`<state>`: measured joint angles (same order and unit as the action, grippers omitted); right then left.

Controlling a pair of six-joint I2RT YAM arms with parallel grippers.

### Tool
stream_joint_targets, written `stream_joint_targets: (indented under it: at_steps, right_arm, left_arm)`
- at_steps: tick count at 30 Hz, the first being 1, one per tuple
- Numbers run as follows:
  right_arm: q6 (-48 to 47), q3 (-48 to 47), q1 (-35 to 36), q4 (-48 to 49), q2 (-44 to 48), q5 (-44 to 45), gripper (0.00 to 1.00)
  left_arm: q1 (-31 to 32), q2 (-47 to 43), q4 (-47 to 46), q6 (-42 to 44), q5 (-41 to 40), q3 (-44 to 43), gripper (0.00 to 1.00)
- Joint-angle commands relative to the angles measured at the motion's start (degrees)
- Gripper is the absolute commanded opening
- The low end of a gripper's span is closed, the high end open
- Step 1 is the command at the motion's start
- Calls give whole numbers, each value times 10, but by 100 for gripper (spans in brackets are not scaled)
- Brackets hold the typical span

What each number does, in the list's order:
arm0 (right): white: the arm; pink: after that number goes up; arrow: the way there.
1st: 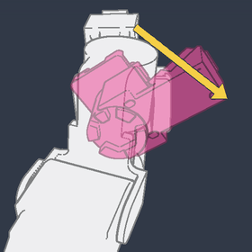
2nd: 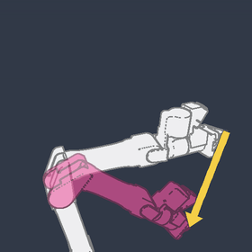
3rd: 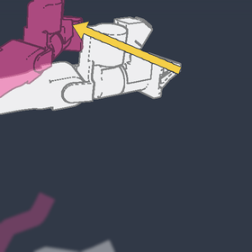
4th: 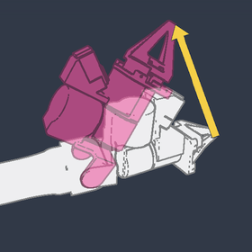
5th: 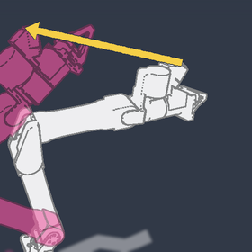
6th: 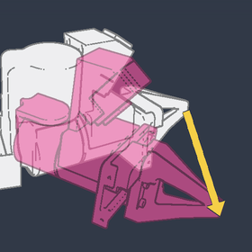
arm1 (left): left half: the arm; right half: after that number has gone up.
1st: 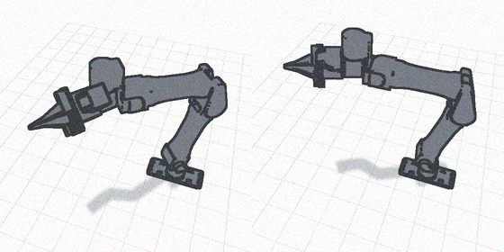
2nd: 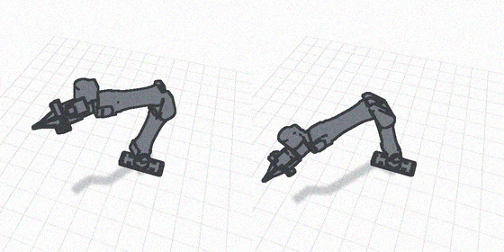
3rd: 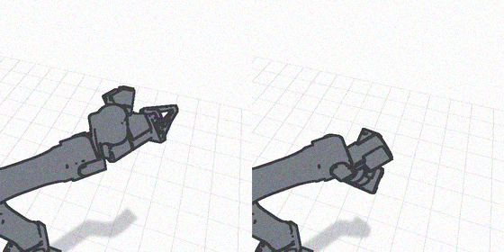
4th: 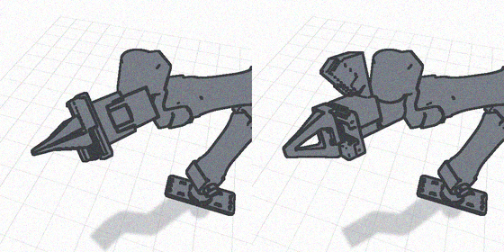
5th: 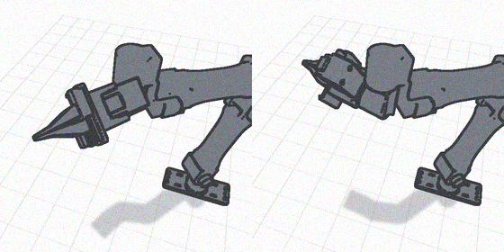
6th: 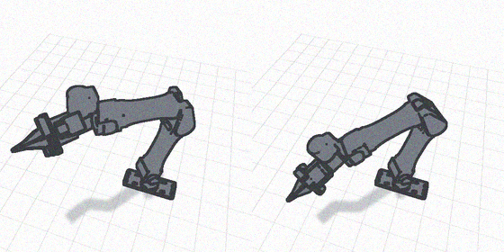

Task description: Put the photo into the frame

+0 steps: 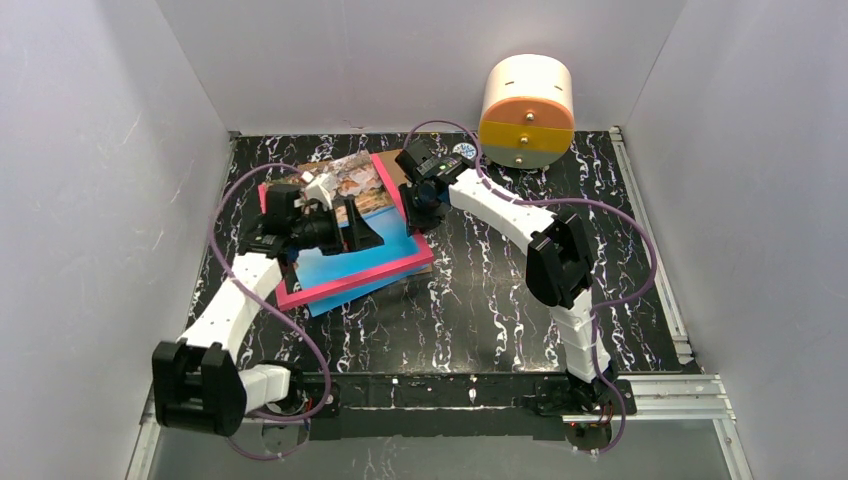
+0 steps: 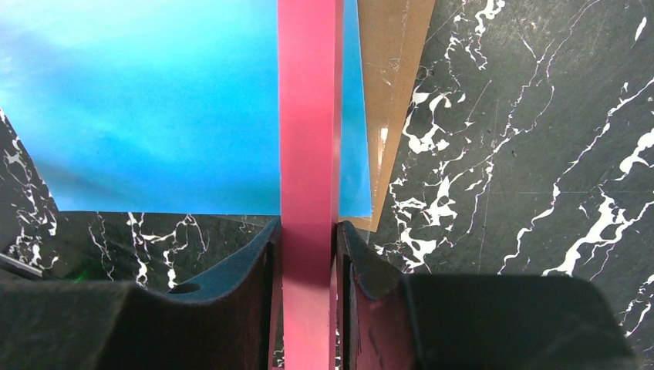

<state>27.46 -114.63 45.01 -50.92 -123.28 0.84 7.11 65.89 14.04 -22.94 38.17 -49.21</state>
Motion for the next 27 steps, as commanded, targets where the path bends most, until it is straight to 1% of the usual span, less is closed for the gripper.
stream_joint_targets:
  at_steps: [1,5,8,13,20,25,26,27]
  right_arm:
    - [15,-4,1,26,8,-22,16]
    - [18,-12,1,23,0,-20,16]
    - [22,-19,1,18,-2,-24,16]
    - [29,-38,1,0,-12,-39,16]
    - [43,-82,-2,-33,-27,-57,17]
    - [51,-90,-8,-36,-23,-76,17]
    - [53,-92,-9,-36,-23,-79,17]
    - [53,-94,-10,-37,-24,-84,17]
  left_arm:
    - [59,50,-41,56,78,-5,95]
    - [108,93,-40,95,108,-12,94]
    - [120,106,-41,128,125,-2,93]
    - [126,101,-41,205,151,9,88]
    - [136,82,-32,313,137,18,79]
    - [141,87,-1,363,114,14,78]
    - [142,90,7,370,110,10,76]
    - [142,94,11,374,108,6,72]
